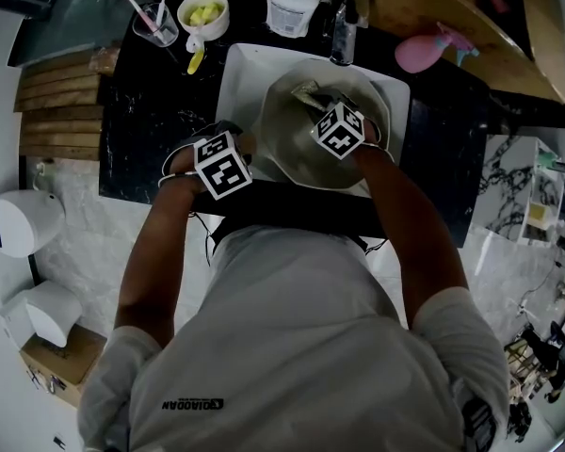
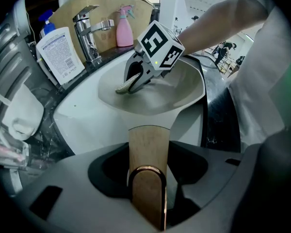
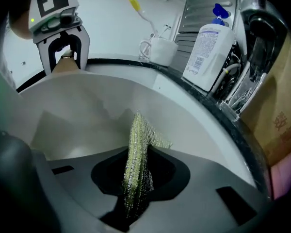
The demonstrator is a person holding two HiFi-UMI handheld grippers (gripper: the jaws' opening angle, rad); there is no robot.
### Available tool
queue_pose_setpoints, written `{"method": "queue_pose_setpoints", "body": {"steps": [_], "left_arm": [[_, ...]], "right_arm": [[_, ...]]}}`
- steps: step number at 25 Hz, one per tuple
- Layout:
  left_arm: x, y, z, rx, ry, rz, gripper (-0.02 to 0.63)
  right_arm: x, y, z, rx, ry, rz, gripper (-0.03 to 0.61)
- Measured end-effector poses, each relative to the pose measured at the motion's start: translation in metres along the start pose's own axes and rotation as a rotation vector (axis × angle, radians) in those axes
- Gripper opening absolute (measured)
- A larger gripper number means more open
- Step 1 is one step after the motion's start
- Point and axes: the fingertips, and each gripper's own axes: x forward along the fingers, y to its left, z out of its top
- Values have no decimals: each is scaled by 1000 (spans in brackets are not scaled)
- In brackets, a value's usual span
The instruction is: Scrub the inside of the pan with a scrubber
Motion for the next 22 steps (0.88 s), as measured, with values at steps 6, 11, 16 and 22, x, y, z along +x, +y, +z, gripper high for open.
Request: {"method": "queue_pose_setpoints", "body": {"steps": [6, 11, 16, 22], "left_arm": [[1, 0, -1, 1, 1, 2, 233], [0, 0, 0, 0, 2, 0, 233], [0, 0, -1, 1, 2, 1, 233], [0, 0, -1, 1, 1, 0, 233]], "right_arm": [[3, 17, 2, -12, -20, 79, 87], [2, 27, 6, -21, -32, 126, 89], [-1, 41, 10, -60, -46, 161, 89], [-5, 56, 13, -87, -62, 203, 91]]}}
